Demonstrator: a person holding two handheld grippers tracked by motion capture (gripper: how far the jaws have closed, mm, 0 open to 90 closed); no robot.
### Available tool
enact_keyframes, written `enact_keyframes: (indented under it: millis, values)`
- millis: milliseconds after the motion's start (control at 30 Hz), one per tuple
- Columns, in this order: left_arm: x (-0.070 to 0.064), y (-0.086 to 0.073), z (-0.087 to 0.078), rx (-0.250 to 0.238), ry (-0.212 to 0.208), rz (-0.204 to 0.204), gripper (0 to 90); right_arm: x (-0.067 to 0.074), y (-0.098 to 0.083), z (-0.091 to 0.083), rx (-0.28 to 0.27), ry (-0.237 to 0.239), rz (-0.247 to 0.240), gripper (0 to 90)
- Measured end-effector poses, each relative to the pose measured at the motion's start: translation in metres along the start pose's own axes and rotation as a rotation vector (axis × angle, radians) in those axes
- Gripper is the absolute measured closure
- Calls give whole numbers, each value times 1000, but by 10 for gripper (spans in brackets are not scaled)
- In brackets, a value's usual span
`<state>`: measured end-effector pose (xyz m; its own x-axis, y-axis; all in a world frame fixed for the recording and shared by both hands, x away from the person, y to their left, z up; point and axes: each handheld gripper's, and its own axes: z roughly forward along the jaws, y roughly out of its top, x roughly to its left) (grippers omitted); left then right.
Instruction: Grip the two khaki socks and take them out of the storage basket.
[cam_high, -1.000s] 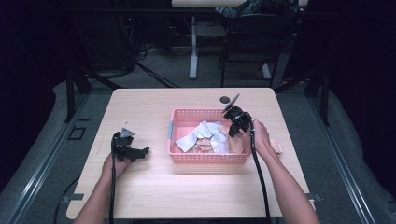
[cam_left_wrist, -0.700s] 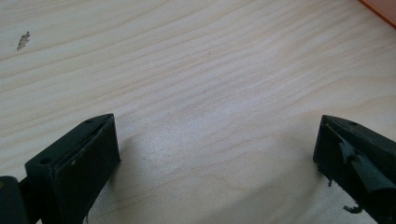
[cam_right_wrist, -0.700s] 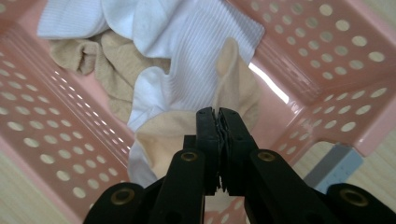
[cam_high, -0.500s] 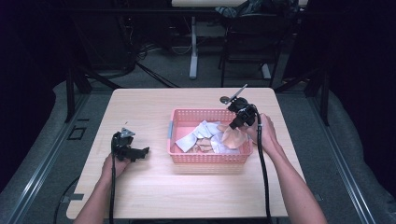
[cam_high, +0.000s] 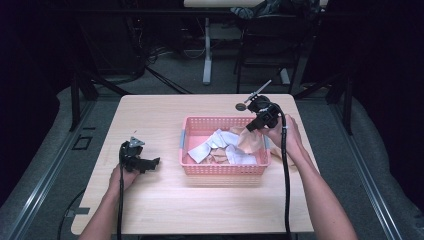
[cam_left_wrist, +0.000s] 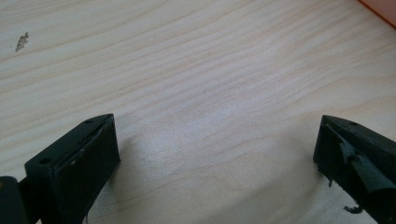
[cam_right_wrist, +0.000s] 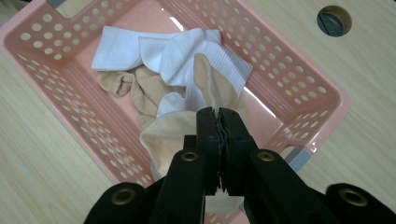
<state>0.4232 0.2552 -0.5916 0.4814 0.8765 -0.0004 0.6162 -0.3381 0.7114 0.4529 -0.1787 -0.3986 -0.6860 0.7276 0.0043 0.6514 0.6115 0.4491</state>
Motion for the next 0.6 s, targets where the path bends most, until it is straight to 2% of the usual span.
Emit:
enact_keyframes:
  millis: [100, 300, 600]
  values:
    - [0, 0, 0, 0, 0, 0, 0, 0, 2, -4, -19, 5, 10, 875]
    - [0, 0, 0, 0, 0, 0, 0, -2, 7, -18, -37, 19, -1, 875]
    - [0, 0, 0, 0, 0, 0, 0, -4, 12, -41, -66, 13, -4, 875]
